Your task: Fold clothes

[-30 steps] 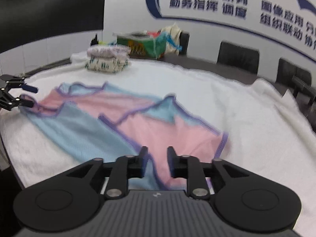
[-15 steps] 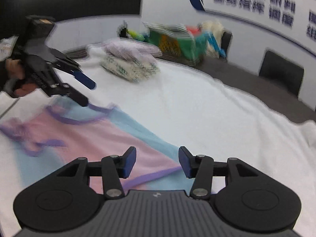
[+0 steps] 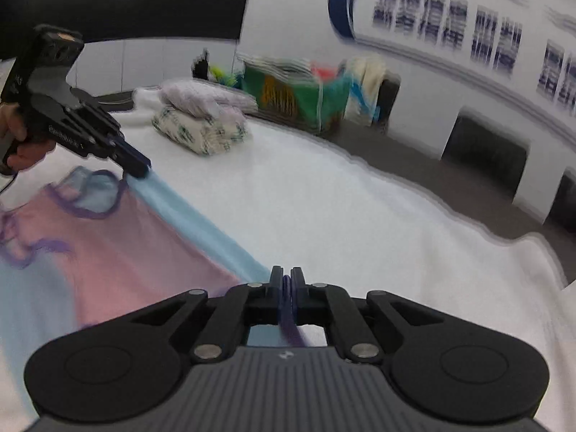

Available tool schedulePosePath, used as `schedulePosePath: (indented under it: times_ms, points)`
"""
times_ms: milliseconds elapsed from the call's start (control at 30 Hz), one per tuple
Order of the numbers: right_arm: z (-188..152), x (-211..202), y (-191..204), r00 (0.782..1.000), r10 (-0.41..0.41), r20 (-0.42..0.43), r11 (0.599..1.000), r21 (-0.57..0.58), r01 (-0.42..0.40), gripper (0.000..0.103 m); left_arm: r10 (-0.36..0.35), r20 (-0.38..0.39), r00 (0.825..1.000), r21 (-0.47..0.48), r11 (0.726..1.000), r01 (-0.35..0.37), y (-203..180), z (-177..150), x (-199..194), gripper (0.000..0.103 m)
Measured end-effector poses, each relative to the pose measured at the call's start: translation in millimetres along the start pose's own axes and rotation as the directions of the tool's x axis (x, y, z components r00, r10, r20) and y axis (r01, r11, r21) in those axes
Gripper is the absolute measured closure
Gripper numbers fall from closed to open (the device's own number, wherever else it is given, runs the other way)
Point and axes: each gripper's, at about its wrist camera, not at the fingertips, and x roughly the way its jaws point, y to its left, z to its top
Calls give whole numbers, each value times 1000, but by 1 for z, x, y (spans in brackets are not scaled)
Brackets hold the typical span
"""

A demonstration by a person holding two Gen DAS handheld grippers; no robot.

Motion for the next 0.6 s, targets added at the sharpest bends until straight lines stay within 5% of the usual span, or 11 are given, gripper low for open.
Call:
schedulePosePath:
  times_ms: [100, 167, 200, 267, 300, 367, 533, 600]
  points:
    - [-25, -31, 35, 998, 13, -64, 999, -48, -16, 92, 7, -21, 1000, 90, 996, -5, -37, -35, -26, 86]
    - [-42, -43, 55, 992, 24, -123, 997, -75, -34, 59, 3, -28, 1000, 108, 994, 0, -45, -45, -36, 71]
    - [-47, -51, 58, 994, 21, -112, 998, -58, -28, 51, 3, -31, 1000, 114, 993, 0, -48, -49, -39, 68]
    - [-49, -64, 44, 999, -8, -42, 995, 100, 12, 47, 15, -38, 999, 110, 994, -11, -48, -49, -32, 43]
    - [-51, -66, 31, 999, -32, -20, 970, 239, 36, 47, 21, -41, 999, 108, 994, -17, -47, -49, -29, 40]
    - [-55, -64, 0, 996, -91, 1, 839, 538, 76, 47, 33, -48, 998, 105, 994, -28, -47, -49, -23, 41]
    - [-63, -22, -18, 991, -111, -75, 704, 698, 131, 48, 63, -65, 996, 96, 994, -56, -45, -50, -7, 41]
    - [-65, -4, -24, 988, -112, -107, 652, 742, 154, 61, 75, -72, 995, 92, 993, -68, -45, -50, -1, 41]
